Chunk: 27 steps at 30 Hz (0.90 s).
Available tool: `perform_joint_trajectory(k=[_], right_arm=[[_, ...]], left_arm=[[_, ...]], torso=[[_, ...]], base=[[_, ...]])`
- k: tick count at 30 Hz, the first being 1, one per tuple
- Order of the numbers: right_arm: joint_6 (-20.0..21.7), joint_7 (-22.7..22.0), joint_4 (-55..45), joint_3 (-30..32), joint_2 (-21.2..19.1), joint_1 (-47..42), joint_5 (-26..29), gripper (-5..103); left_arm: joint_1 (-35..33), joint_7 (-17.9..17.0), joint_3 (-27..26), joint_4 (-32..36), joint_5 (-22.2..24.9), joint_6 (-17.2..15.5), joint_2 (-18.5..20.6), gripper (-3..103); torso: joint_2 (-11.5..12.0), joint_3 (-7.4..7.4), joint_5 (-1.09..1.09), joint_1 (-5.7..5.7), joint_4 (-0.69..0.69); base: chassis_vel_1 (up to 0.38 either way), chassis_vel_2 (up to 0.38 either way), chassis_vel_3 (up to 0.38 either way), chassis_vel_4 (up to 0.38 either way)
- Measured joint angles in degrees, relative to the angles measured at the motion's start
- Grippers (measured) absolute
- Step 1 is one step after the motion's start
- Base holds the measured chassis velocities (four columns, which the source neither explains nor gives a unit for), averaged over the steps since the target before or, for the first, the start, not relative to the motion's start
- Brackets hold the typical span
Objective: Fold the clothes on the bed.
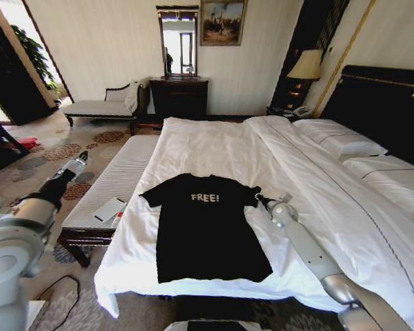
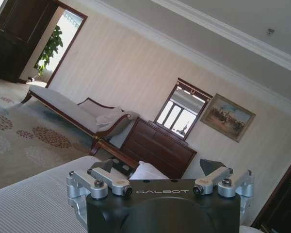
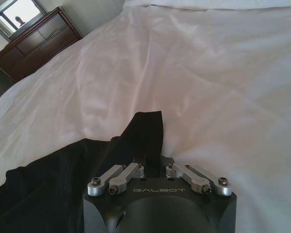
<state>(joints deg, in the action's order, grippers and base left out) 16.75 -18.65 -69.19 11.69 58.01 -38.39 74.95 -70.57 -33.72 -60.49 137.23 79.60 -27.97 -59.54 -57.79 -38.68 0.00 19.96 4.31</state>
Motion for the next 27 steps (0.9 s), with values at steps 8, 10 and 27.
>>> perform_joint_trajectory(k=[8, 10, 27], right_arm=[[-0.19, 0.00, -1.31, 0.67, -0.40, -0.37, 0.41, 1], [-0.26, 0.00, -2.15, 0.88, -0.48, -0.62, 0.65, 0], [0.39, -2.74, -13.14, 5.74, -4.04, -6.07, 4.31, 0]], left_arm=[[0.20, 0.05, 0.25, -0.12, -0.12, 0.00, -0.06, 100], [0.21, 0.08, 0.22, -0.17, -0.14, 0.00, 0.01, 100], [0.46, 0.12, 0.12, -0.27, -0.03, 0.10, -0.23, 100]], torso=[[0.00, 0.00, 0.00, 0.00, 0.00], [0.00, 0.00, 0.00, 0.00, 0.00], [0.00, 0.01, 0.00, 0.00, 0.02]], base=[[0.000, 0.000, 0.000, 0.000], [0.000, 0.000, 0.000, 0.000], [0.000, 0.000, 0.000, 0.000]])
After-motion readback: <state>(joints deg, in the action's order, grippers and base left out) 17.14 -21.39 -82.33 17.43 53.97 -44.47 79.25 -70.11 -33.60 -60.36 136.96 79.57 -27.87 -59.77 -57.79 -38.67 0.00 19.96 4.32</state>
